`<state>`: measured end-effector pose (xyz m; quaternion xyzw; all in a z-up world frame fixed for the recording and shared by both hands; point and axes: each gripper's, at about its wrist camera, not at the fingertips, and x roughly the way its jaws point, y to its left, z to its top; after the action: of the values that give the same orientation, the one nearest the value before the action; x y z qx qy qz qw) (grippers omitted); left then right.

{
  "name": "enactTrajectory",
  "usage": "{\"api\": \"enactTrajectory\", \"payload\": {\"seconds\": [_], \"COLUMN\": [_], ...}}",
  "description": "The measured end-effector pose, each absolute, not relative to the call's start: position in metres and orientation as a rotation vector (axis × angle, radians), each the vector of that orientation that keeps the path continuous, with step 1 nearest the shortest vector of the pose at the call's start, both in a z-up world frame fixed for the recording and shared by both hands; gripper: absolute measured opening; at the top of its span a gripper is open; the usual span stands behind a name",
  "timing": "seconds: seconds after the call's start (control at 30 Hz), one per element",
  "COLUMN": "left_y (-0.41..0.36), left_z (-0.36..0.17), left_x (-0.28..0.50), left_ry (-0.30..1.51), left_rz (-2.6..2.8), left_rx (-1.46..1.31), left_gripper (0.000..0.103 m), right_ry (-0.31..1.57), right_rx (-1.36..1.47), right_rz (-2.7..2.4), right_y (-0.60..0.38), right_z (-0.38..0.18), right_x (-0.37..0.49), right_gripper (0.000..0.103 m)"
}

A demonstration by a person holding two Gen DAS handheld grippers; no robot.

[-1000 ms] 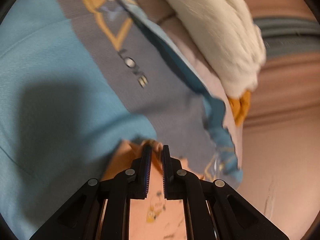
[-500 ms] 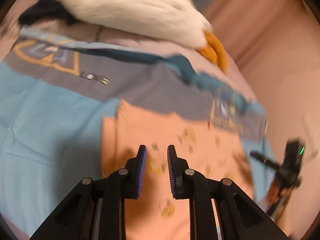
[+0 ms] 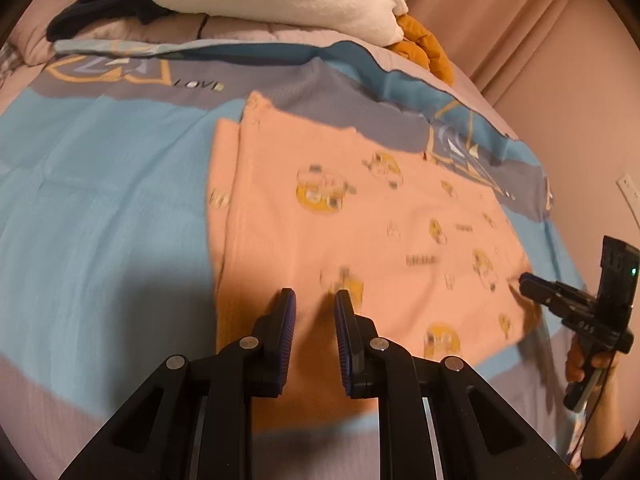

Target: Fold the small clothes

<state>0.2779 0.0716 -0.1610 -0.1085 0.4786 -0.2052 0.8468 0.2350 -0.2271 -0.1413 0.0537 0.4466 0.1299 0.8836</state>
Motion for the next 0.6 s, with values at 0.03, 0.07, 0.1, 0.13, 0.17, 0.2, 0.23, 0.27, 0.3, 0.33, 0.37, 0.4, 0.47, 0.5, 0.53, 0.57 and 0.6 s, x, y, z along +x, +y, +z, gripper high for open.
{"api": "enactTrajectory", "payload": {"seconds": [0.03, 0.07, 0.1, 0.13, 0.17, 0.2, 0.23, 0.27, 0.3, 0.33, 0.37, 0.4, 0.47, 0.5, 0.53, 0.57, 0.6], "left_y": [0.071, 0.073, 0.075, 0.077, 0.079, 0.08, 0.081, 0.082, 0.083, 0.084, 0.086, 0.088, 0.093, 0.097, 0.101, 0.105, 0.109], "left_z": [-0.165, -0.169, -0.172, -0.173, -0.173, -0.172, -0.171, -0.17, -0.169, -0.168, -0.167, -0.166, -0.164, -0.161, -0.16, -0.158, -0.156], "left_x": [0.273, 0.267, 0.263, 0.258, 0.255, 0.25, 0.247, 0.242, 0.237, 0.233, 0.228, 0.221, 0.21, 0.203, 0.197, 0.193, 0.189], "left_ry": [1.022, 1.037, 1.043, 1.042, 1.042, 1.045, 1.047, 1.051, 1.055, 1.059, 1.064, 1.066, 1.057, 1.047, 1.038, 1.035, 1.031], "left_rz": [-0.427, -0.423, -0.42, -0.419, -0.417, -0.414, -0.41, -0.406, -0.402, -0.398, -0.393, -0.385, -0.369, -0.365, -0.362, -0.358, -0.352], "left_rx": [-0.233, -0.246, -0.261, -0.274, -0.286, -0.295, -0.301, -0.306, -0.312, -0.316, -0.32, -0.321, -0.323, -0.329, -0.338, -0.346, -0.358], "left_gripper": [0.016, 0.016, 0.016, 0.016, 0.016, 0.016, 0.016, 0.016, 0.017, 0.017, 0.018, 0.028, 0.051, 0.057, 0.057, 0.057, 0.057], "right_ry": [0.943, 0.968, 0.994, 1.0, 0.977, 0.975, 0.979, 0.984, 0.992, 0.996, 1.002, 1.006, 1.019, 1.029, 1.028, 1.021, 1.014], "right_rx": [0.12, 0.118, 0.103, 0.093, 0.092, 0.098, 0.106, 0.116, 0.12, 0.121, 0.123, 0.124, 0.139, 0.157, 0.16, 0.157, 0.155], "right_rz": [0.277, 0.276, 0.259, 0.245, 0.242, 0.233, 0.229, 0.227, 0.222, 0.218, 0.213, 0.21, 0.204, 0.206, 0.204, 0.198, 0.196], "right_y": [-0.226, -0.225, -0.224, -0.223, -0.223, -0.223, -0.222, -0.223, -0.223, -0.223, -0.223, -0.224, -0.225, -0.226, -0.227, -0.227, -0.226], "right_z": [-0.146, -0.154, -0.163, -0.168, -0.169, -0.167, -0.167, -0.167, -0.166, -0.166, -0.164, -0.163, -0.161, -0.16, -0.159, -0.156, -0.153], "right_x": [0.231, 0.227, 0.224, 0.219, 0.213, 0.207, 0.205, 0.201, 0.197, 0.193, 0.188, 0.184, 0.175, 0.168, 0.164, 0.158, 0.151], "right_gripper": [0.028, 0.026, 0.026, 0.026, 0.026, 0.026, 0.026, 0.027, 0.027, 0.027, 0.029, 0.03, 0.04, 0.043, 0.047, 0.047, 0.047]}}
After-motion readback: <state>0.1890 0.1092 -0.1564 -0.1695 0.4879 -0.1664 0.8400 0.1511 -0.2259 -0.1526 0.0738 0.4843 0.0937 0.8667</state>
